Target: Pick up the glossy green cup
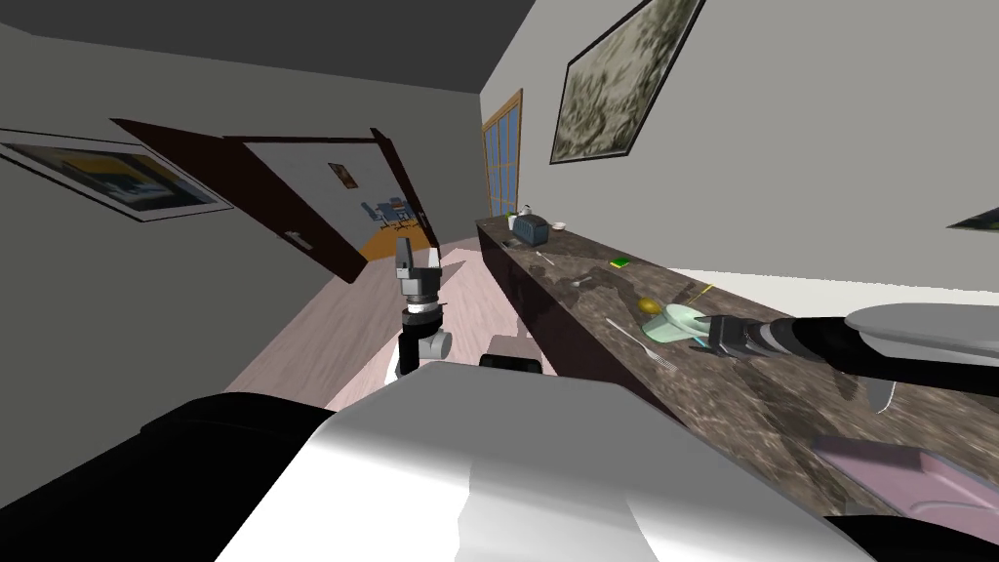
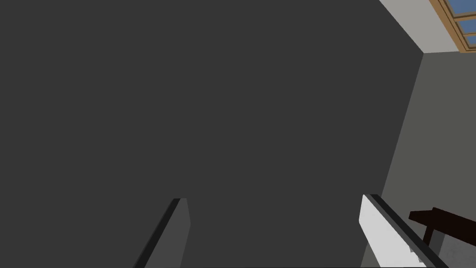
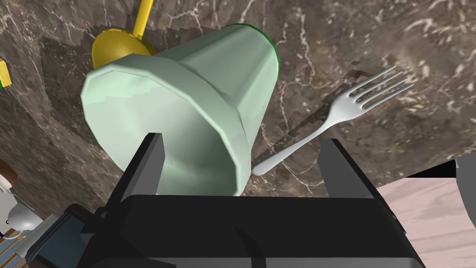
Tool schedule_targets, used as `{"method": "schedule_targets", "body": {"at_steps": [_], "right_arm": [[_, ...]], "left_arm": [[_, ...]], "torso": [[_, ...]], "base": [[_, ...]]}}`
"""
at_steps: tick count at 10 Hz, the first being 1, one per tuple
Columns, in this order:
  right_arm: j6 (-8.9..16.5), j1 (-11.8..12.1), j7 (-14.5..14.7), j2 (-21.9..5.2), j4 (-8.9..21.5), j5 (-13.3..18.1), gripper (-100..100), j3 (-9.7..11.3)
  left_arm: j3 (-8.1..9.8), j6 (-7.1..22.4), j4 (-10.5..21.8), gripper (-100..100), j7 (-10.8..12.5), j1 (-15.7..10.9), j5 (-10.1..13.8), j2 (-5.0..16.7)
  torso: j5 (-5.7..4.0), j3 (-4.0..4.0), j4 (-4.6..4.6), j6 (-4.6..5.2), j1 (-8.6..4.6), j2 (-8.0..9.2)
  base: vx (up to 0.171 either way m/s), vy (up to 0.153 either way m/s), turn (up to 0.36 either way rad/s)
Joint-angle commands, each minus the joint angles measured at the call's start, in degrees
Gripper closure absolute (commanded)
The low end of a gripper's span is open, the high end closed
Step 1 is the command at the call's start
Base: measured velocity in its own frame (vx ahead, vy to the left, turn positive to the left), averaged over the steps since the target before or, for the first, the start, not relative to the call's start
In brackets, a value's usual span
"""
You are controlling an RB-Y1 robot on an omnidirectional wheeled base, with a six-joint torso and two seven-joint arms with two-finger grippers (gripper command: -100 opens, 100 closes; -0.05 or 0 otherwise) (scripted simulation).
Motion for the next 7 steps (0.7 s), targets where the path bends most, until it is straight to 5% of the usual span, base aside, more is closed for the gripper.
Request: {"method": "schedule_targets", "body": {"at_steps": [1, 2, 3, 7], "right_arm": [[0.57, -1.33, -0.70, 0.19, -1.46, 1.85, -100, 0.42], [0.51, -1.71, -0.78, 0.31, -1.32, 1.92, -100, 0.87], [0.59, -1.95, -1.09, 0.35, -1.46, 2.18, 100, 1.04], [0.57, -1.92, -0.96, 0.28, -1.45, 2.22, 100, 1.03]], "left_arm": [[0.00, 0.00, 0.00, 0, 0.00, 0.00, 0.00, 0.00], [-0.01, 0.00, 0.00, 0, 0.00, -0.01, 0.00, 0.00], [-0.01, 0.00, 0.00, 0, 0.00, -0.02, 0.00, 0.00], [-0.01, 0.01, 0.01, 0, 0.00, -0.03, 0.00, 0.00]], "torso": [[0.00, 0.00, 0.00, 0.00, 0.00, 0.00], [0.00, 0.02, 0.00, -0.08, 0.01, 0.06], [0.01, 0.12, 0.04, -0.08, 0.03, 0.24], [-0.02, 0.27, 0.11, -0.04, -0.01, 0.46]], "base": [[0.108, -0.007, -0.136], [0.037, -0.001, 0.000], [0.008, 0.000, 0.002], [0.000, 0.000, 0.000]]}}
